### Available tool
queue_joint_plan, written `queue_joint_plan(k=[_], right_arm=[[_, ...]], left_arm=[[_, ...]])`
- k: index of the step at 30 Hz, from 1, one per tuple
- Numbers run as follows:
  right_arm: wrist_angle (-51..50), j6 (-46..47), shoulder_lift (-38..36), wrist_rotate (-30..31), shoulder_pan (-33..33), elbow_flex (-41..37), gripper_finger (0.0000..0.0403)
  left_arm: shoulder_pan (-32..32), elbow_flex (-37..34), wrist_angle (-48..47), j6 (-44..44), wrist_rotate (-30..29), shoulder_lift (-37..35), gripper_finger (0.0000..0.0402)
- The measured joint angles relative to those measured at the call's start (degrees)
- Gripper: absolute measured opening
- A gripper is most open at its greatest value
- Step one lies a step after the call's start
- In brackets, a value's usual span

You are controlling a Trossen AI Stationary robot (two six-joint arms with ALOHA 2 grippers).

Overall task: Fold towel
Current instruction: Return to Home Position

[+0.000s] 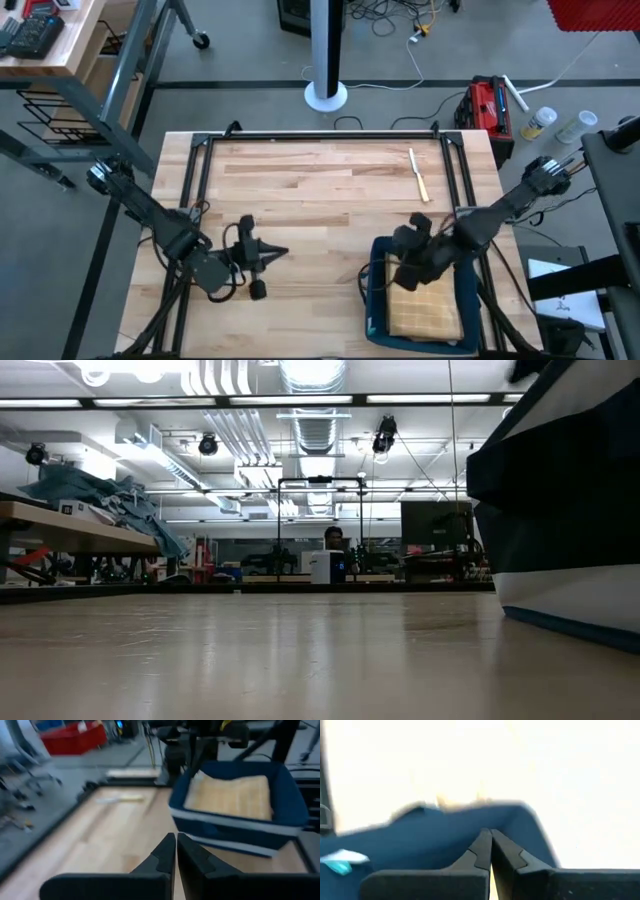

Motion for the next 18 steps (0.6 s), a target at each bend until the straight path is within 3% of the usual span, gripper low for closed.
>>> queue_joint_plan(k=[5,10,13,16,18], right_arm=[[7.07,-16.53,-7.78,11.58,0.16,3.98,0.0],[20.98,-38.0,-14.06,14.89,1.24,3.53,0.0],[25.14,-48.99,-15.98,14.36,1.11,3.51,0.0],[27.77,-55.09,-16.05,7.86,1.27,3.31,0.0],[30.42,-60.45,-15.92,6.54,1.34,3.2,0.0]], left_arm=[[0.33,1.08,-0.15,7.8,-3.44,-3.49,0.0007],[0.37,0.12,-1.16,12.77,-3.5,-7.5,0.0001],[0.39,-0.34,-2.99,13.51,-0.47,-9.66,0.0002],[0.72,-1.01,-3.2,17.07,7.02,-11.54,0.0003],[1.31,-1.66,-3.1,18.45,8.47,-12.17,0.0001]])
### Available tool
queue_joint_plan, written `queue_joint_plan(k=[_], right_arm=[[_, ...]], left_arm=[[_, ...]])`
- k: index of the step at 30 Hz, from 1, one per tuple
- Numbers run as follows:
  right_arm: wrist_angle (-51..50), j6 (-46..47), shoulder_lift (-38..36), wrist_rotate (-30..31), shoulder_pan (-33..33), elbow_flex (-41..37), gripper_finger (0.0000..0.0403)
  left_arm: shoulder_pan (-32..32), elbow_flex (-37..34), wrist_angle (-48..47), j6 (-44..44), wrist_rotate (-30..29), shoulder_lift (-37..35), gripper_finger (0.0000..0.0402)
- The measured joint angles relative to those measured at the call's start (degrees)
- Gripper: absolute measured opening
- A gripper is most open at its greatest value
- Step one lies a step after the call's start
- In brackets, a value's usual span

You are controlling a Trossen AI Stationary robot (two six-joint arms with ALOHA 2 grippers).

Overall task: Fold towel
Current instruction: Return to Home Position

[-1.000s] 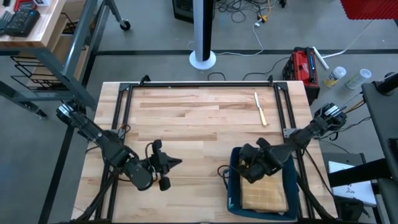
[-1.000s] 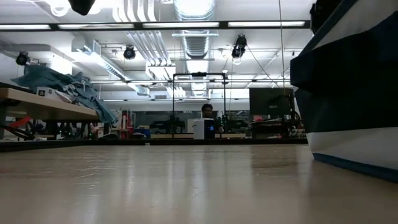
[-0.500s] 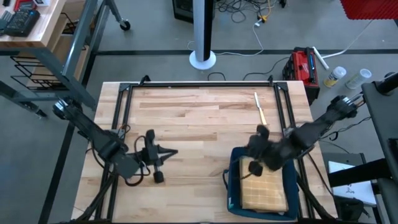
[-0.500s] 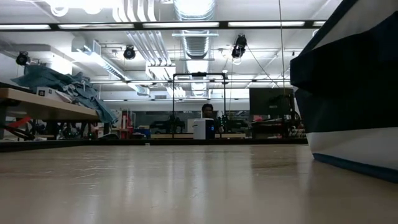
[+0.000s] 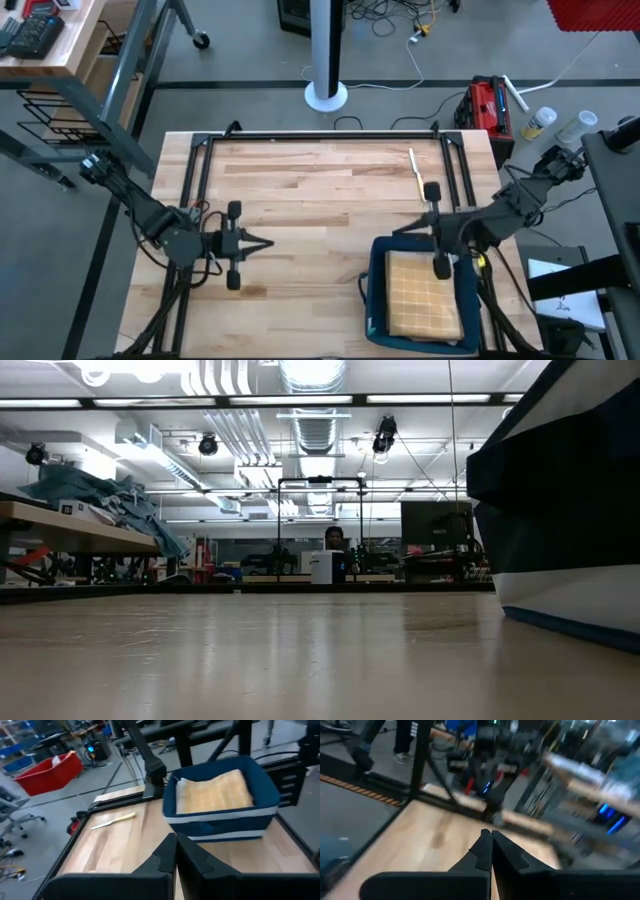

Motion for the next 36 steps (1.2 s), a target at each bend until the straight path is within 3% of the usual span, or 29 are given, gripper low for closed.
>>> queue_joint_plan(k=[2,5,9,11,16,22,27,32,36], right_arm=[[1.92,-3.53,0.16,2.42,-0.26,0.07,0.0],[2.14,0.16,0.4,6.32,-0.36,0.09,0.0],[5.72,-4.9,0.95,-0.14,-0.36,0.07,0.0],[9.44,-7.64,1.68,-1.57,-0.32,0.07,0.0],[13.2,-7.2,1.97,-2.91,-2.78,0.01,0.0],[15.01,-4.41,1.88,-21.11,-12.22,-3.8,0.0],[18.58,-3.54,1.27,-25.57,-20.72,-9.1,0.0],[26.08,-2.54,-3.87,-35.75,-25.59,-14.97,0.0],[27.25,-1.44,-9.99,-31.79,-25.85,-20.07,0.0]], left_arm=[[1.3,-0.87,1.07,1.06,0.28,-0.81,0.0001],[3.42,-3.98,4.66,3.75,4.3,-2.69,0.0003],[7.74,-12.36,17.47,8.25,19.95,-6.83,0.0001],[9.48,-16.81,24.0,8.5,22.61,-9.28,0.0002],[11.41,-24.3,26.81,7.64,22.87,-15.9,0.0002],[11.96,-29.2,27.09,8.21,21.05,-23.2,0.0001],[12.31,-32.02,26.82,8.56,19.4,-25.94,0.0001],[12.31,-35.5,24.15,7.2,17.4,-28.86,0.0001],[12.31,-38.43,24.38,6.14,17.4,-32.17,0.0001]])
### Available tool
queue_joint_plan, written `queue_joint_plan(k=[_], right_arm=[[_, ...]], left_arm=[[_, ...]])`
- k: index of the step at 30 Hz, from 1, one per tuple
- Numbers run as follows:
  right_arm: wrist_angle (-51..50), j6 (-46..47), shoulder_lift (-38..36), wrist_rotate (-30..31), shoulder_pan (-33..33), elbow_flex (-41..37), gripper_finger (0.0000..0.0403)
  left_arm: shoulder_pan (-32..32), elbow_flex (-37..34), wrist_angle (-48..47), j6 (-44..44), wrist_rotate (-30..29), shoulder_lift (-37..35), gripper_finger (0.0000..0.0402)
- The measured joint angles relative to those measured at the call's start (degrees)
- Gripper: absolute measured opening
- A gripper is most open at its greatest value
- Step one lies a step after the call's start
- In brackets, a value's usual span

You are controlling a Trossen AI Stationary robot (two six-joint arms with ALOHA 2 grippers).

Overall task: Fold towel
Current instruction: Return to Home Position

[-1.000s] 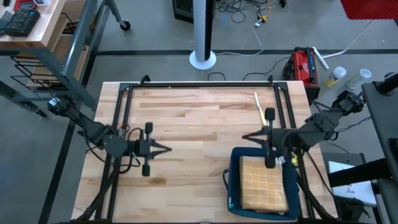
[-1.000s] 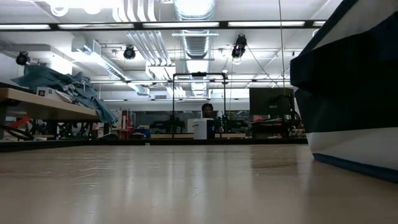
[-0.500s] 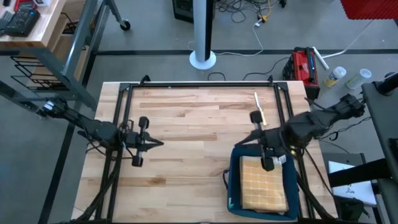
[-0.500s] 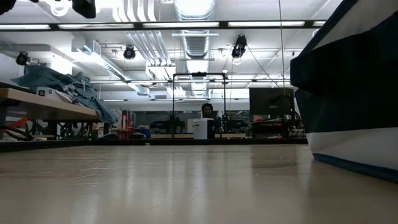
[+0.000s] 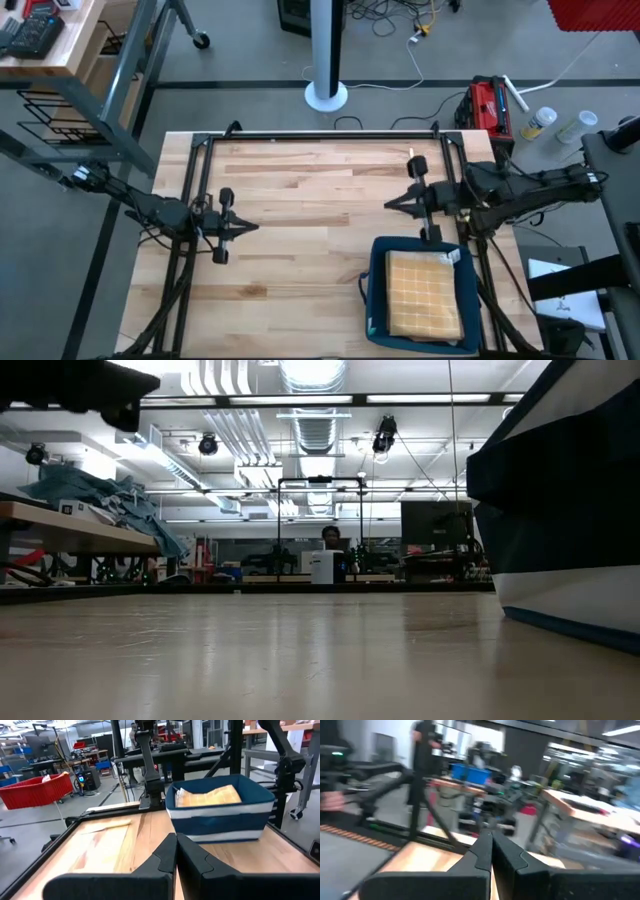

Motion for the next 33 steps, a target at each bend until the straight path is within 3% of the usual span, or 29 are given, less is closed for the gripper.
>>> queue_joint_plan(k=[3,19,27,33], right_arm=[[0.03,0.64,-4.37,3.83,-0.1,-4.1,0.0],[7.45,4.34,-26.05,4.77,-0.39,-24.38,0.0],[6.93,5.24,-37.85,3.96,-0.39,-31.0,0.0],[7.03,7.09,-46.49,3.96,-0.39,-37.3,0.0]], left_arm=[[0.0,-2.59,-0.15,0.81,-0.1,-2.33,0.0001],[0.0,-6.63,-0.6,1.71,-0.93,-17.72,0.0001],[0.0,-7.32,-9.71,-0.43,-0.88,-22.13,0.0001],[0.0,-8.97,-7.1,-0.82,2.78,-25.05,0.0]])
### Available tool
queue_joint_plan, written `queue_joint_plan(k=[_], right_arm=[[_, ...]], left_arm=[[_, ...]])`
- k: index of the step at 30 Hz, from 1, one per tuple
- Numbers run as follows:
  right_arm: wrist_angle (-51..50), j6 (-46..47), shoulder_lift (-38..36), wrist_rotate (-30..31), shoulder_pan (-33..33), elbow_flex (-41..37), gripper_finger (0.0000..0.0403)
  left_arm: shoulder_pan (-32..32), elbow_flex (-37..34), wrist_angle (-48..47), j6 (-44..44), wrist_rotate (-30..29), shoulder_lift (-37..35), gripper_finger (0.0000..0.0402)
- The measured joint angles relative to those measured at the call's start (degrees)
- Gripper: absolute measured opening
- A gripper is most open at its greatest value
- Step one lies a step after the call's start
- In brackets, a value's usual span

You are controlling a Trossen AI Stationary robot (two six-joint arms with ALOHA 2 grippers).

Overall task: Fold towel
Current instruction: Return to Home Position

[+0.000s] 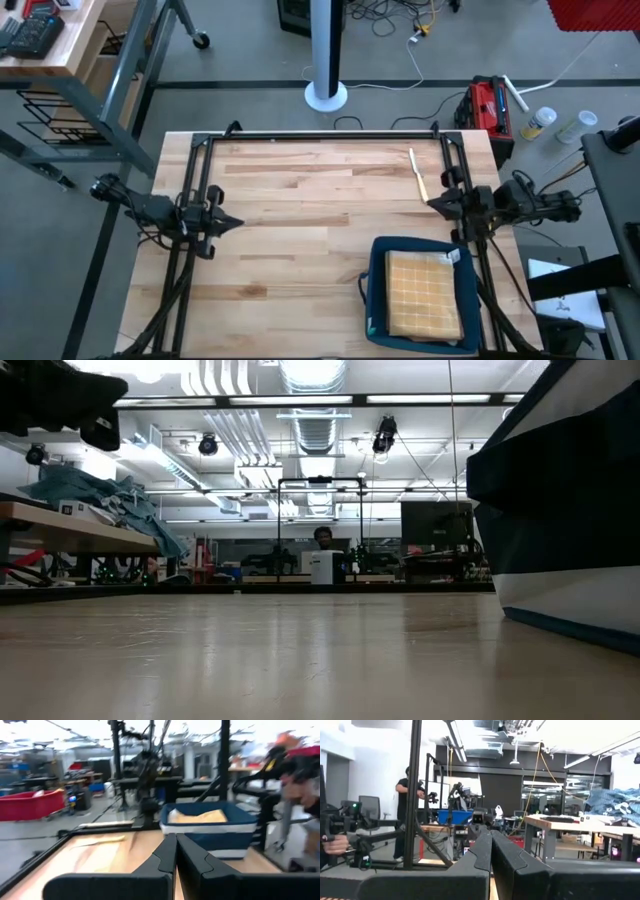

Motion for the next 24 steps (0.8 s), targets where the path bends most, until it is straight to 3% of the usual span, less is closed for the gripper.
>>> queue_joint_plan(k=[3,10,14,21,24], right_arm=[[0.89,1.08,-2.28,1.73,0.0,-3.14,0.0],[2.03,1.14,-1.6,4.43,0.0,-4.55,0.0],[2.18,-1.22,-1.75,4.47,0.0,-4.89,0.0],[1.44,-2.2,-1.7,11.84,0.0,-6.35,0.0],[1.61,-3.08,-1.68,12.0,0.0,-6.36,0.0]], left_arm=[[0.0,-2.37,3.09,-0.29,2.59,-1.31,0.0],[2.42,-6.69,7.72,1.28,2.32,-1.59,0.0],[5.39,-6.98,4.84,0.15,-2.4,-0.21,0.0],[9.43,-6.98,2.12,-1.28,-0.15,2.92,0.0],[11.34,-6.98,2.45,0.42,-5.14,4.08,0.0]])
